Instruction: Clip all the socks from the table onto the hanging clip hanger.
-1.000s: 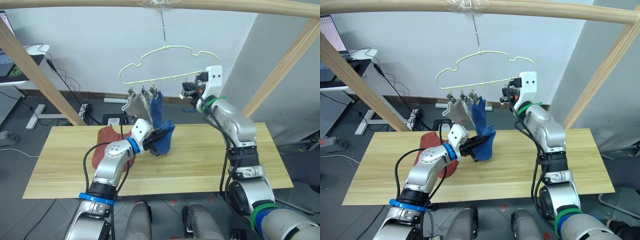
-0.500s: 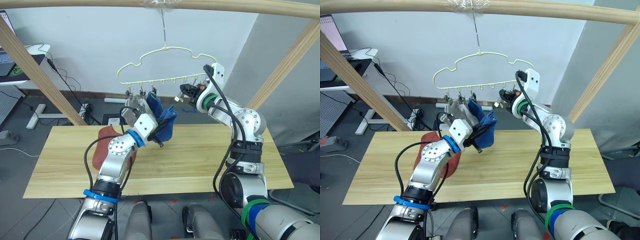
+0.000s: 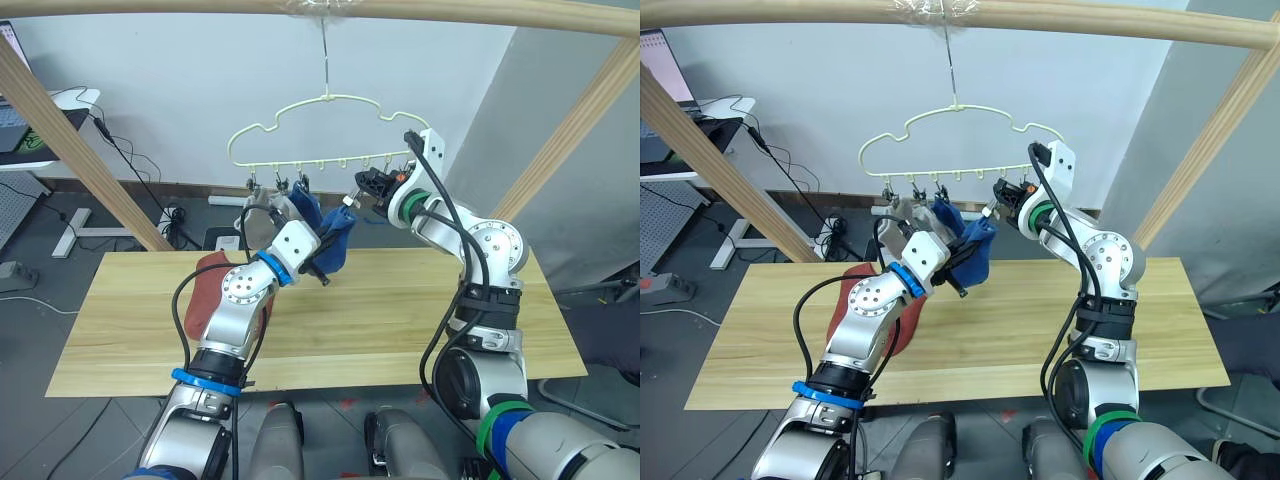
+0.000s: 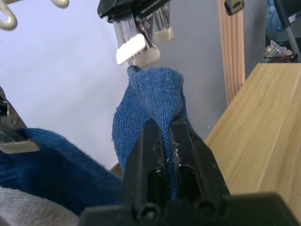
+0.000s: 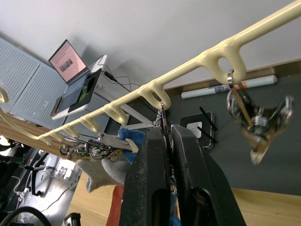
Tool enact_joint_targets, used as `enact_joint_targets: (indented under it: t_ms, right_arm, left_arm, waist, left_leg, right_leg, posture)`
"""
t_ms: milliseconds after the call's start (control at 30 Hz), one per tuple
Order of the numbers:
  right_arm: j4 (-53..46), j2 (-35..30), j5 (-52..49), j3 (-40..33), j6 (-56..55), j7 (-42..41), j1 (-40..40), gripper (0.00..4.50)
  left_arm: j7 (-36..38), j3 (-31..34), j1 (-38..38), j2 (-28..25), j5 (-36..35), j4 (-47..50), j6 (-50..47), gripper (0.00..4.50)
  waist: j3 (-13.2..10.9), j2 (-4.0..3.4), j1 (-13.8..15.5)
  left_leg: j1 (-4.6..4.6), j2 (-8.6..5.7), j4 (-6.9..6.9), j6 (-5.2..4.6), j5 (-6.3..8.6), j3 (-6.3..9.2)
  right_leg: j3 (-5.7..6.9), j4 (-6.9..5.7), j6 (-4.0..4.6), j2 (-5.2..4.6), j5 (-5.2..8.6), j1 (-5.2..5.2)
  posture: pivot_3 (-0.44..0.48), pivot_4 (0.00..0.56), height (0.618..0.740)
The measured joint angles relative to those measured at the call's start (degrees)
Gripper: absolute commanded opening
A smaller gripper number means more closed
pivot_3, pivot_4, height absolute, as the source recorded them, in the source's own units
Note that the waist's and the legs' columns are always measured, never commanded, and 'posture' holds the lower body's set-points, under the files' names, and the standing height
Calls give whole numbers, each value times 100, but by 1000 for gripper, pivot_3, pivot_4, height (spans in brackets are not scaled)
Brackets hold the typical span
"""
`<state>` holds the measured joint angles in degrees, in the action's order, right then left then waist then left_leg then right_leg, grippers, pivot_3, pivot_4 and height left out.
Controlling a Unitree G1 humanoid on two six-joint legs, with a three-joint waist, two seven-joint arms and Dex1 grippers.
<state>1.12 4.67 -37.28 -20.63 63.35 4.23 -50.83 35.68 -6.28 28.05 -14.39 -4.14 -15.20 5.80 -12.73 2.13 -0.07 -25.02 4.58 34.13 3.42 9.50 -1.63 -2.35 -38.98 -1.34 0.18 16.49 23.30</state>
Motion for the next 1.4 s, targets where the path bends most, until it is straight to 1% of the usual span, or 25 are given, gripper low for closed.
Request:
enact_joint_targets:
  t_ms: [433,633,800,967,1100,1333,1400]
  right_arm:
    - [-94,200,-102,38,-10,215,71,0]
    - [-98,196,-103,110,-30,230,89,0]
    - [-101,64,-91,277,-86,197,123,0]
    - [-142,-202,43,674,-286,-12,215,0]
    - [-196,-259,102,874,-373,-98,281,0]
    - [-273,-213,110,895,-407,-109,360,0]
    - [-293,-213,122,907,-413,-117,373,591]
  left_arm:
    - [1,-14,102,78,0,-89,88,14]
    - [-8,-13,141,83,0,-90,105,14]
    - [-15,-13,187,103,1,-90,108,14]
    - [-22,-12,195,106,1,-90,111,14]
    - [-25,-12,199,108,1,-90,108,14]
    - [-32,-11,261,107,1,-89,77,14]
    - [-32,-11,261,107,1,-89,75,0]
  waist:
    - [0,0,0]
    - [0,0,-2]
    - [0,0,-1]
    - [0,0,-2]
    - [0,0,-2]
    - [0,0,-1]
    - [0,0,-1]
  left_leg:
    - [0,0,0,0,0,0]
    - [0,1,0,0,0,1]
    - [0,0,0,0,0,0]
    - [0,0,-1,-1,0,1]
    - [0,1,-1,-1,0,0]
    - [0,1,0,0,0,1]
    - [0,0,-1,-1,0,0]
  right_leg:
    - [0,0,0,0,0,0]
    - [1,1,-1,1,0,0]
    - [0,1,-1,1,1,0]
    - [0,2,-1,2,1,0]
    - [0,2,-1,2,1,0]
    - [0,1,-1,2,1,0]
    - [0,1,-1,2,1,0]
  posture:
    - [10,221,740]
    - [15,220,740]
    - [14,219,740]
    - [16,218,740]
    - [21,215,740]
    - [27,205,740]
    - [27,202,740]
